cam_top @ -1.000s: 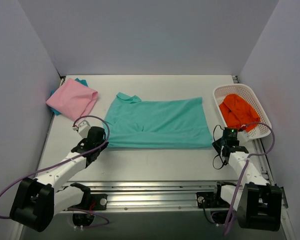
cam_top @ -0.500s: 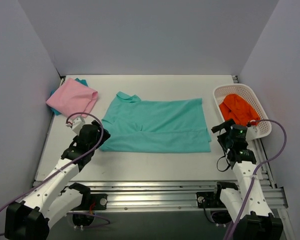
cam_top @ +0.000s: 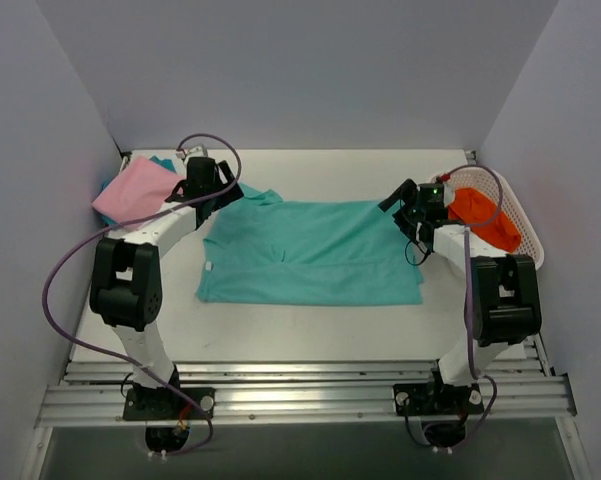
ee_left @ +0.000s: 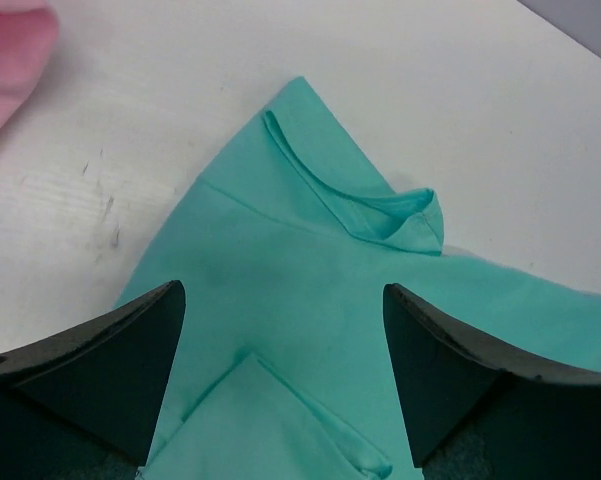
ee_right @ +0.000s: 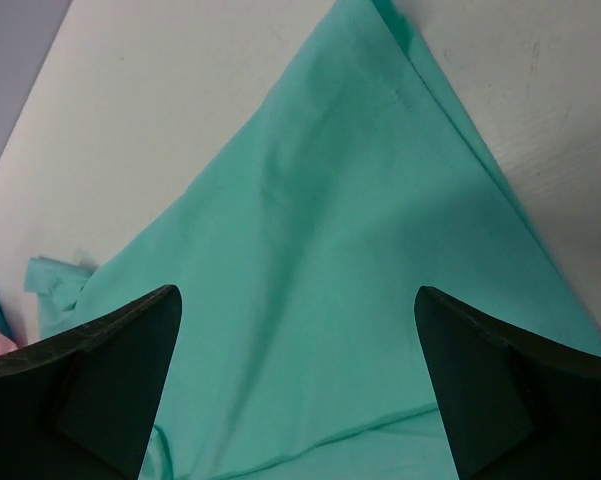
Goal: Fold and stack the t-shirts
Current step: Fold the tshirt
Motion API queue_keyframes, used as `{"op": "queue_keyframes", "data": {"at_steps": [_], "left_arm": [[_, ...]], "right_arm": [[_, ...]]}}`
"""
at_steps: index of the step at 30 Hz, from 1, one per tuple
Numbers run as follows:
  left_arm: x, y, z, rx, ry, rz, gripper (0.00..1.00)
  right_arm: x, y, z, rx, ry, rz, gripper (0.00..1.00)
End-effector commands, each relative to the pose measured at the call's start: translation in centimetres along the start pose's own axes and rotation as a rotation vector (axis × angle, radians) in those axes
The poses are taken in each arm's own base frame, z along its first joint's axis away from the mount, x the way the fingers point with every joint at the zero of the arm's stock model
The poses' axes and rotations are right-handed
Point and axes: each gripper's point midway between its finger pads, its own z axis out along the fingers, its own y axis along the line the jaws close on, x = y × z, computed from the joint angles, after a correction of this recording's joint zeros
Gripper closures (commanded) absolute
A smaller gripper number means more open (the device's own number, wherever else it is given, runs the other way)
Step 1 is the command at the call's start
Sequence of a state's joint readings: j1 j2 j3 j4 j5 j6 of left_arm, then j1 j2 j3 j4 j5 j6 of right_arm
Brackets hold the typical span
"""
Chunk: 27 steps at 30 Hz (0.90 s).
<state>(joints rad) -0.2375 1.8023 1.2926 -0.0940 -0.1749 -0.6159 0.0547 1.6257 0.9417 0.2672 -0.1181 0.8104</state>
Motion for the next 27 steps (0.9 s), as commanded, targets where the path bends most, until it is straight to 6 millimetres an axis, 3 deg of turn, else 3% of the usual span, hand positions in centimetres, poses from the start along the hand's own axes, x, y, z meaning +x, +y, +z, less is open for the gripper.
{"op": "queue_keyframes", "data": {"at_steps": [1, 2, 9, 10, 12, 13, 15, 17, 27], "left_arm": [[-2.3, -1.5, 2.8, 0.116, 0.034, 0.05, 0.12], [-2.9, -1.6, 4.2, 0.116, 0.037, 0.04, 0.12], [-4.3, -0.6, 8.3, 0.136, 0.041, -0.013, 0.13], [-3.4, -0.2, 9.5, 0.122, 0.063, -0.013, 0.13], [-4.4, -0.9, 10.4, 0.138, 0.049, -0.013, 0.14], [-3.4, -0.7, 11.5, 0.137, 0.071, -0.013, 0.14], [-3.8, -1.3, 12.2, 0.158, 0.063, -0.026, 0.14], [-2.8, -1.5, 13.2, 0.171, 0.091, -0.038, 0.15], [0.3, -3.8, 13.6, 0.209, 0.119, -0.005, 0.16]], "right_arm": [[-2.5, 2.3, 2.1, -0.065, -0.045, 0.006, 0.02], [-2.5, 2.4, 2.6, -0.063, -0.039, 0.007, 0.03], [-2.4, 2.8, 5.7, -0.076, -0.005, 0.024, 0.04], [-2.5, 3.3, 5.9, -0.089, -0.001, 0.03, 0.04], [-2.3, 3.4, 6.3, -0.1, 0.005, 0.035, 0.04], [-2.3, 3.6, 6.3, -0.109, 0.006, 0.036, 0.04], [-2.5, 3.8, 6.3, -0.117, -0.004, 0.04, 0.04], [-2.7, 3.7, 6.4, -0.116, -0.011, 0.04, 0.04], [-1.6, 1.9, 8.6, -0.092, 0.012, 0.066, 0.05]]}}
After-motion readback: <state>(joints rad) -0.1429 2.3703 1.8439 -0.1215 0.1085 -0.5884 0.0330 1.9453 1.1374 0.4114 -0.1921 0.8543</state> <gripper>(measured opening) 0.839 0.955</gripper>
